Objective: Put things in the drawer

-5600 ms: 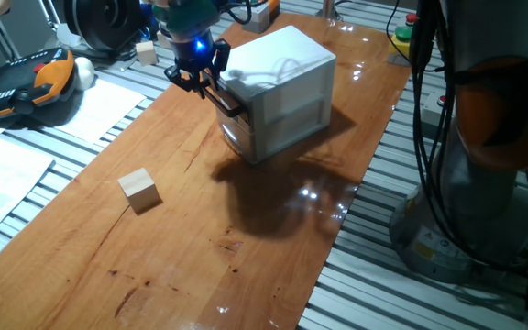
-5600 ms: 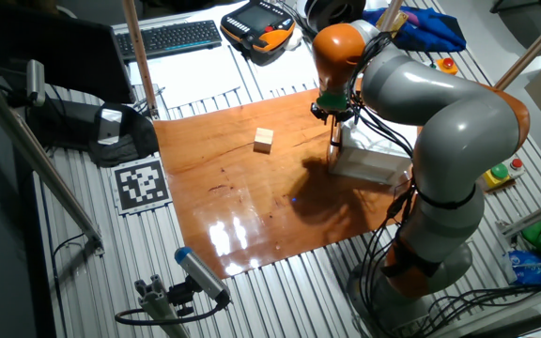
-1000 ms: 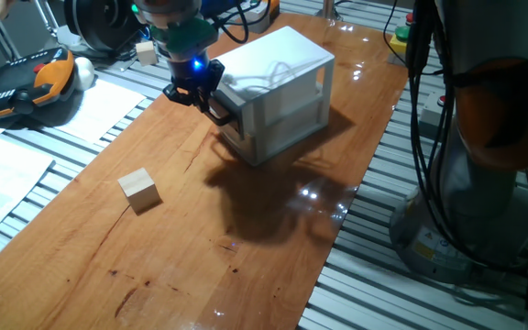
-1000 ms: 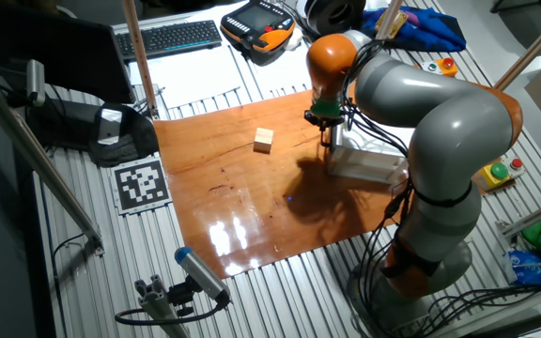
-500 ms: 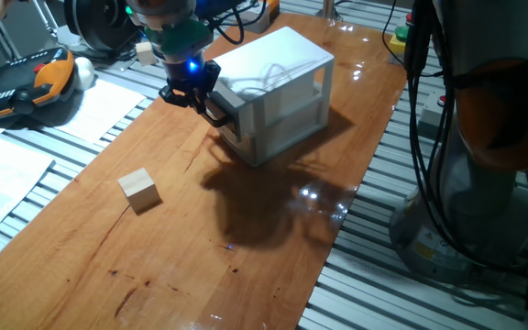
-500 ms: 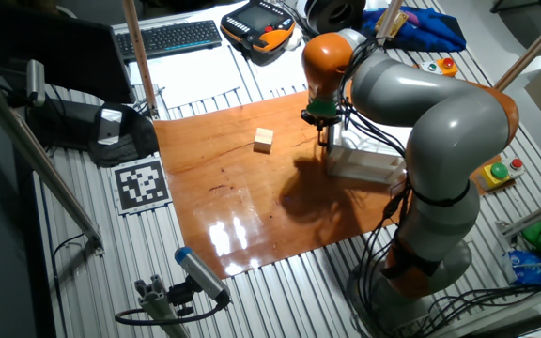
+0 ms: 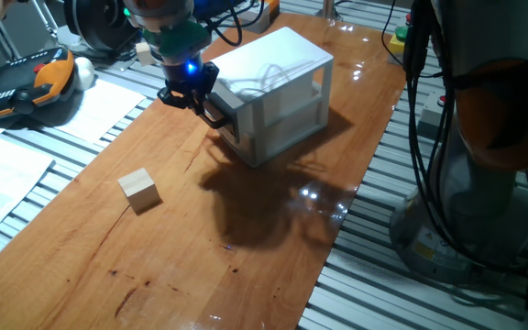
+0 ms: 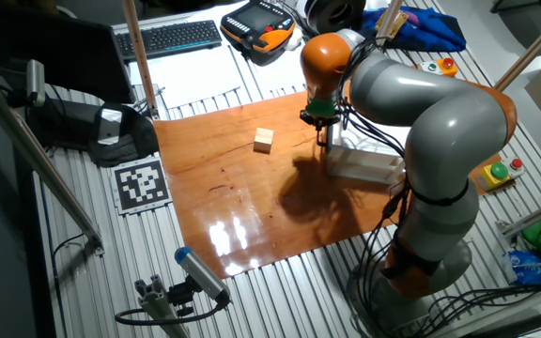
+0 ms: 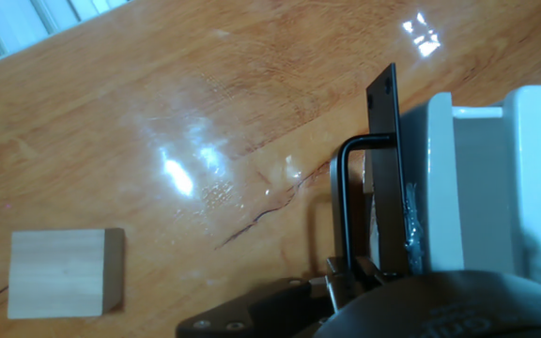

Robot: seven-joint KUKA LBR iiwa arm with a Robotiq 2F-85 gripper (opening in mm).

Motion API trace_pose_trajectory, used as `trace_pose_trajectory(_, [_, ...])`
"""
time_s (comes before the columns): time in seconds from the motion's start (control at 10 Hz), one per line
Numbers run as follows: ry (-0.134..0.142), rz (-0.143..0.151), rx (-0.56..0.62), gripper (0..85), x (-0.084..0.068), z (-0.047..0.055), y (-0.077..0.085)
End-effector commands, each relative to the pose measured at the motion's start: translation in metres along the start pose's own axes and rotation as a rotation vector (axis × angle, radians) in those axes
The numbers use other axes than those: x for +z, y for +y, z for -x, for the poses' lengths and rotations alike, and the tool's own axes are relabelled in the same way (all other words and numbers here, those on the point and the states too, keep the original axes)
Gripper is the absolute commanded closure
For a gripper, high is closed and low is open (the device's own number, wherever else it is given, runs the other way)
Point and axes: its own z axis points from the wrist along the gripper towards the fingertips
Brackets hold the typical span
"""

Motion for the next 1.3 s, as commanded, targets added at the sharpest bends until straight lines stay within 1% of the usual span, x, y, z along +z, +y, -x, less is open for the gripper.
trace_pose_trajectory(0.0, [0.001,0.001,0.000,85.0,0.001,-0.001,0.001])
trace_pose_trajectory(0.3, [0.001,-0.001,0.003,85.0,-0.002,-0.001,0.007])
trace_pose_trajectory(0.6, [0.000,-0.007,0.012,85.0,-0.006,-0.005,0.018])
trace_pose_trajectory(0.9, [-0.006,-0.006,0.018,85.0,-0.004,-0.009,0.023])
trace_pose_trajectory(1.2, [-0.008,-0.010,0.018,85.0,-0.004,-0.010,0.027])
